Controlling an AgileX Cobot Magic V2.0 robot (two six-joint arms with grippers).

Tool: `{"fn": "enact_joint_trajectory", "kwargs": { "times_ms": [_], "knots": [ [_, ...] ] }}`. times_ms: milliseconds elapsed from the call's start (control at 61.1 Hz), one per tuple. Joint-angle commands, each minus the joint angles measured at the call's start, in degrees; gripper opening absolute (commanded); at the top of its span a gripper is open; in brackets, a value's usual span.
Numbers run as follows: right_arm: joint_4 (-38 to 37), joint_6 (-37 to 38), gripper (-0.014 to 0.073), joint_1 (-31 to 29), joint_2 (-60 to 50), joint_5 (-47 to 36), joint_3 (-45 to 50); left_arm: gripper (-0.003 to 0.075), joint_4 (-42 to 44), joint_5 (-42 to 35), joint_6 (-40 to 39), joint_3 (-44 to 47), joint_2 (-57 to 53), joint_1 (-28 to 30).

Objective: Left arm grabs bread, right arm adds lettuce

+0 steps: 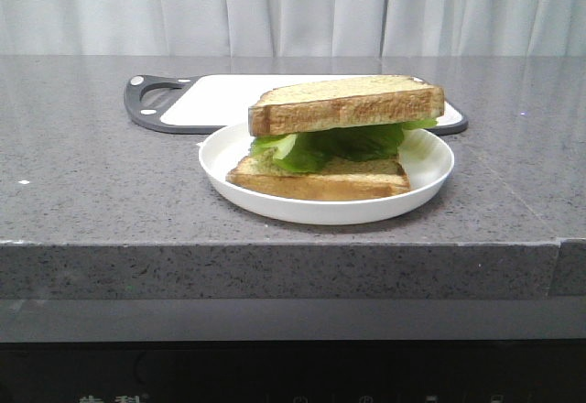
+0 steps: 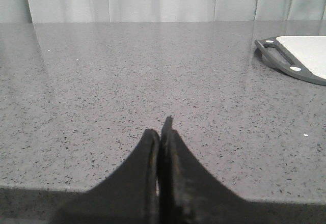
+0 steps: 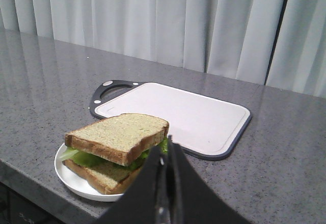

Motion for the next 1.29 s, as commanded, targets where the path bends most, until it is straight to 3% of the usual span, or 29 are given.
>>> {"fn": "enact_joint_trajectory", "kwargs": {
  "times_ms": [0, 327, 425, 572, 867, 1276],
  "knots": [
    [-0.8, 0.0, -0.0058, 0.0, 0.7, -4.9, -1.5, -0.0019, -0.6, -5.0, -0.5, 0.3, -1.1, -0.4],
    [-0.8, 0.0, -0.0058, 0.0, 0.7, -5.1, -1.2, -0.0019, -0.6, -5.0, -0.5, 0.3, -1.1, -0.4],
    [-3.8, 0.0, -0.0058, -0.4, 0.7, -6.8, 1.5, -0.0019, -0.6, -5.0, -0.5, 0.3, -1.1, -0.4],
    [-5.2, 0.0, -0.0058, -7.5, 0.6, -12.2, 9.7, -0.0019, -0.6, -5.0, -0.5, 0.3, -1.0, -0.4],
    [1.3, 0.0, -0.0058, -26.7, -3.3, -22.0, 22.3, -0.0019, -0.6, -5.0, -0.5, 0.3, -1.0, -0.4],
    [1.3, 0.0, -0.0058, -28.7, -6.4, -16.1, 23.4, -0.0019, -0.6, -5.0, -0.5, 0.3, -1.0, -0.4]
  ]
}}
